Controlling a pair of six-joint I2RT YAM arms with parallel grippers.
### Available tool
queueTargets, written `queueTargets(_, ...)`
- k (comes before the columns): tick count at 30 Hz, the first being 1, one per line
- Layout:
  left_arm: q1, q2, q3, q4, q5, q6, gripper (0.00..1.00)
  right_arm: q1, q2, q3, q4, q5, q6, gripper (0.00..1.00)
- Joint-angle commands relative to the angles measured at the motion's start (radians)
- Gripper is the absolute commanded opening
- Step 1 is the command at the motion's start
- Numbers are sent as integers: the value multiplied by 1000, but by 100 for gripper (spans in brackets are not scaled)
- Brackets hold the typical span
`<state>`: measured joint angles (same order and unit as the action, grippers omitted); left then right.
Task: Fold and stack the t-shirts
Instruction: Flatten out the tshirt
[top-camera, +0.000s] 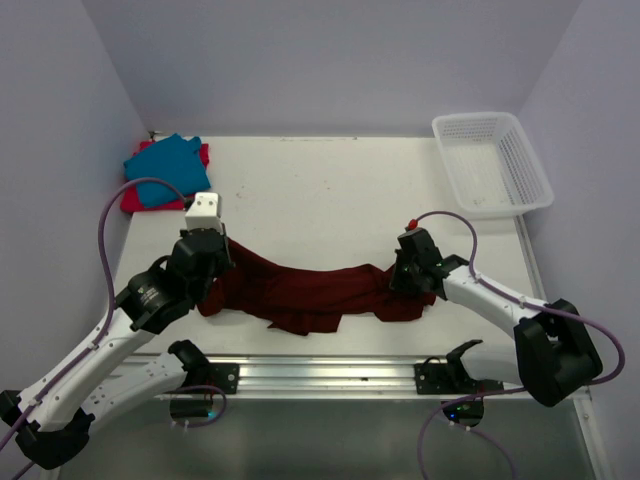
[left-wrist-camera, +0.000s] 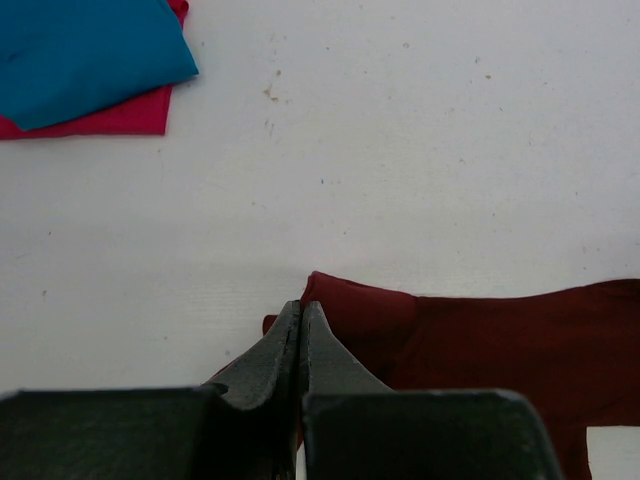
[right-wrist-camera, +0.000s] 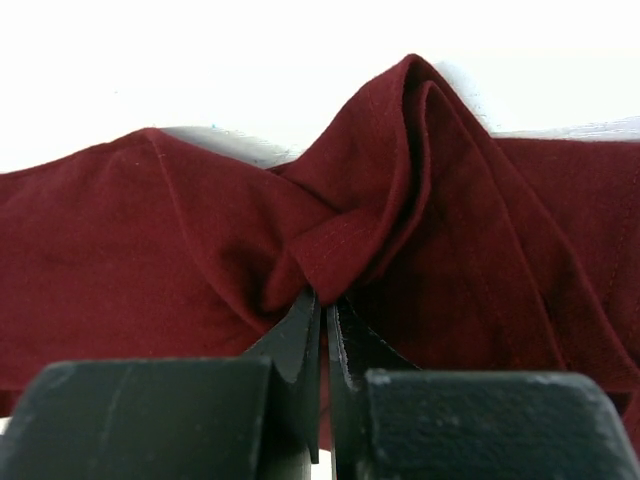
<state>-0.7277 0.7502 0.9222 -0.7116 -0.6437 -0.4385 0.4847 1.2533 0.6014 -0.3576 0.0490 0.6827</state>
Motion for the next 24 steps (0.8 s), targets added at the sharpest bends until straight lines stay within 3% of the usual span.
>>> queueTargets(1,4,-5,33,41,-30,-22,0,6,-41,1,20,-14,3,0)
queueTargets(6,2,-6,38,38,-27,-23,0,6,-101,58,-39,0,-12,0)
queueTargets(7,4,-6,38,38,-27,-23,0,5,-106,69,-55,0,-23,23)
queueTargets(8,4,-6,38,38,-25,-25,0,11,-109,80,-69,2,-29,35)
queueTargets(12,4,-6,40,40,-24,-25,0,14,-129,98,-107,25,-38,54)
queueTargets(24,2,-14,47,31,-33,-23,0,25,-137,38,-103,12,-3,54)
